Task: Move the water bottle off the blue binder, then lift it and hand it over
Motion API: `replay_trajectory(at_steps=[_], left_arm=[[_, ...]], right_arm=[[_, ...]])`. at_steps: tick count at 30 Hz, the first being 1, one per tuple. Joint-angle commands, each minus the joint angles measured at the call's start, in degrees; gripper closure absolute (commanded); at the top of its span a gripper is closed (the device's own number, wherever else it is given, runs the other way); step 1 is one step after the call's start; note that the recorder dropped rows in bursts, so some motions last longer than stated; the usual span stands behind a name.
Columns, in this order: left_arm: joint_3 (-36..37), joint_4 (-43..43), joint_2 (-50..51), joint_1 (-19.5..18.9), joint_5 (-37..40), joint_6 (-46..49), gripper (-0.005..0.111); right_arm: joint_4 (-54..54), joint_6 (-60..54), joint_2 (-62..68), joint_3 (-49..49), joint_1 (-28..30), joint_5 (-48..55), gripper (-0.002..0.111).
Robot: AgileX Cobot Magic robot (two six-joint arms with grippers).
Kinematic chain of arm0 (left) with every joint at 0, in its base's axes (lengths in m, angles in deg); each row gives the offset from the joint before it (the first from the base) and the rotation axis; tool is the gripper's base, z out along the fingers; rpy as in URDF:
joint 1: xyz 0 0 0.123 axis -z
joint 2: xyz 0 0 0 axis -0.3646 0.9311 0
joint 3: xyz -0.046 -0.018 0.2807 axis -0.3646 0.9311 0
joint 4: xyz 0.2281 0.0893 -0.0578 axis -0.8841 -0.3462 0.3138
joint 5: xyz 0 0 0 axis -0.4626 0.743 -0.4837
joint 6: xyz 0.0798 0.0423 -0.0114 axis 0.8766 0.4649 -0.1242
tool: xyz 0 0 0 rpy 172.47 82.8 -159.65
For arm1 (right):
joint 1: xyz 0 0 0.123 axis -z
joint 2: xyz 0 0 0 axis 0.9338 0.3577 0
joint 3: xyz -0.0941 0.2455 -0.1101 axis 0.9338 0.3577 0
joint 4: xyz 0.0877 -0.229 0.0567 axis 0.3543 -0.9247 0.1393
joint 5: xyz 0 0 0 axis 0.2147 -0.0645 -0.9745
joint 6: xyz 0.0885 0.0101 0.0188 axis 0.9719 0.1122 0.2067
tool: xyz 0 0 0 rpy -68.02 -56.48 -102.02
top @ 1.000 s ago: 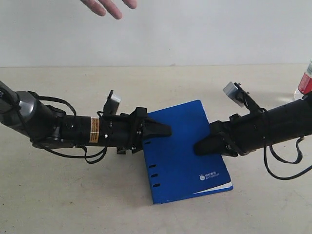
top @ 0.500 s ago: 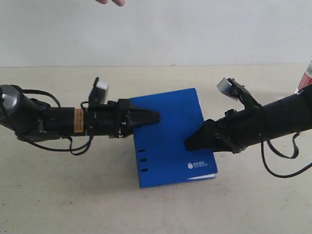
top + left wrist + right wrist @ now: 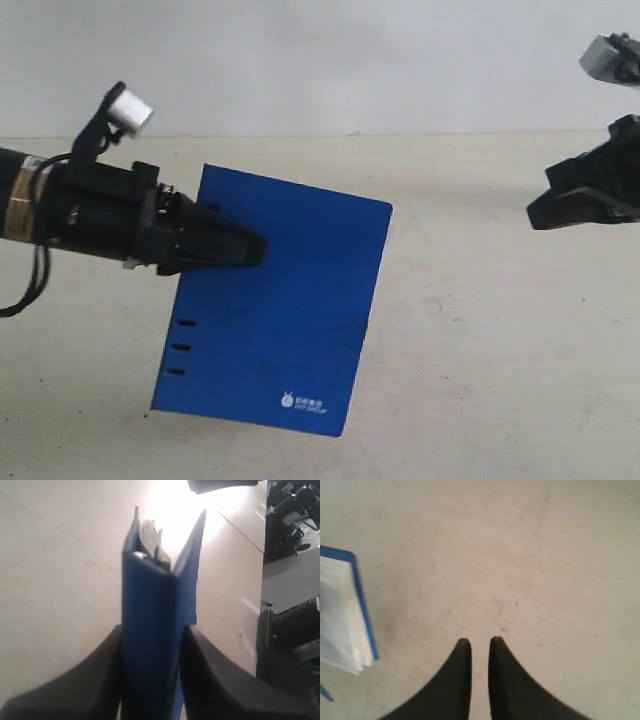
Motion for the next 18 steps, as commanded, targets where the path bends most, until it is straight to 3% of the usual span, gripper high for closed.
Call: replay_trajectory(at_steps=[1,5,8,12,14,16,17,18], left_arm=[[9.8,0.4,-17.3,0.4,5.5,0.4,0.102],[17.6,4.4,-35.5,0.4,22.7,-1.3,0.102],[22.7,7.1,-44.5,0.4,34.6,-3.2,0.102],[28.3,7.3,-51.7,0.4,36.0,-5.3,0.102],[32.5,11.4,-54.6,0.4,33.7,-6.1,0.102],[34.2,25.8,-55.0,0.4,29.4,6.5,0.102],[33.8,38.5,-54.5,0.4,26.1,16.9,0.102],[33.3,43.2,-54.1,0.4,25.6,20.5,0.102]], right_arm=[[-10.0,6.1,-5.7,-0.2,0.7,1.5,0.109],[-9.7,8.0,-13.6,-0.2,0.7,-0.7,0.109],[-9.6,11.2,-22.4,-0.2,0.7,-8.8,0.109],[-9.9,15.4,-36.2,1.0,0.7,-20.6,0.109],[-11.6,16.0,-43.6,4.7,0.7,-22.2,0.109],[-11.6,19.6,-47.8,10.0,0.7,-21.8,0.109],[-11.5,23.1,-48.8,13.8,0.7,-21.4,0.109],[-11.5,25.0,-49.1,15.0,0.7,-21.1,0.109]])
